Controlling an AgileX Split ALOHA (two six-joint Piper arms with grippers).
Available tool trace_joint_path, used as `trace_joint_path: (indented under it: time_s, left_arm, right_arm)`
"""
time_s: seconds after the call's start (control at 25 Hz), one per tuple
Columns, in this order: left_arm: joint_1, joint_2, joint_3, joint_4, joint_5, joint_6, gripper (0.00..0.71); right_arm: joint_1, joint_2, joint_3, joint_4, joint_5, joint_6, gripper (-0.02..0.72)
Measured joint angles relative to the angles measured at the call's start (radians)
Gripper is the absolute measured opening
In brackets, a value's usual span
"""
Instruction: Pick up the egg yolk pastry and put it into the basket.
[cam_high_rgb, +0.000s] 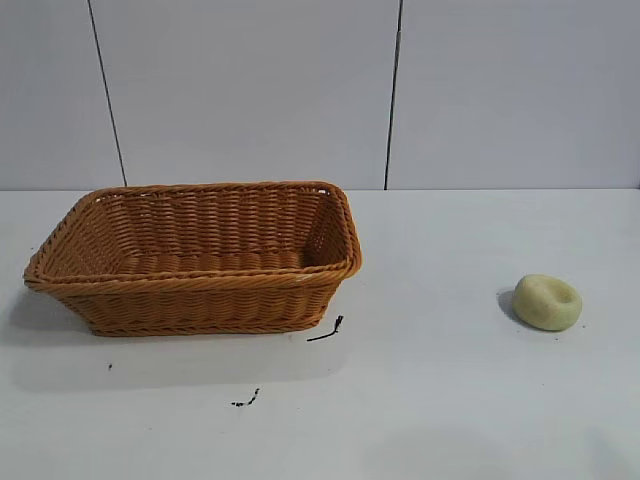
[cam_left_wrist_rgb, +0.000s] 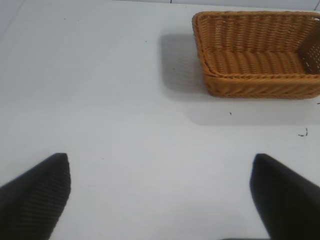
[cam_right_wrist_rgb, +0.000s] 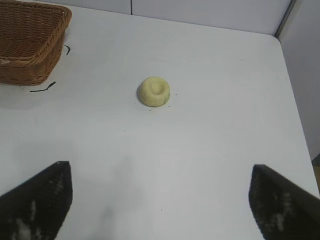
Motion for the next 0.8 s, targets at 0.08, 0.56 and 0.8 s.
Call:
trace_joint_path:
  time_s: [0.08,0.56,0.8]
  left_arm:
    - [0.0,0.0,0.0,0.0,0.0,0.0,0.696]
    - [0.0,0.0,0.0,0.0,0.0,0.0,0.696]
    - [0.0,0.0,0.0,0.0,0.0,0.0,0.696]
  right_arm:
    - [0.0,0.001,-0.005,0.0,-0.002,0.0,0.664]
    - [0.0,0.689,-0.27,0.0,-0.014,0.022,0.664]
    - [0.0,1.12,-0.481,0.001,-0.017,0.022,0.664]
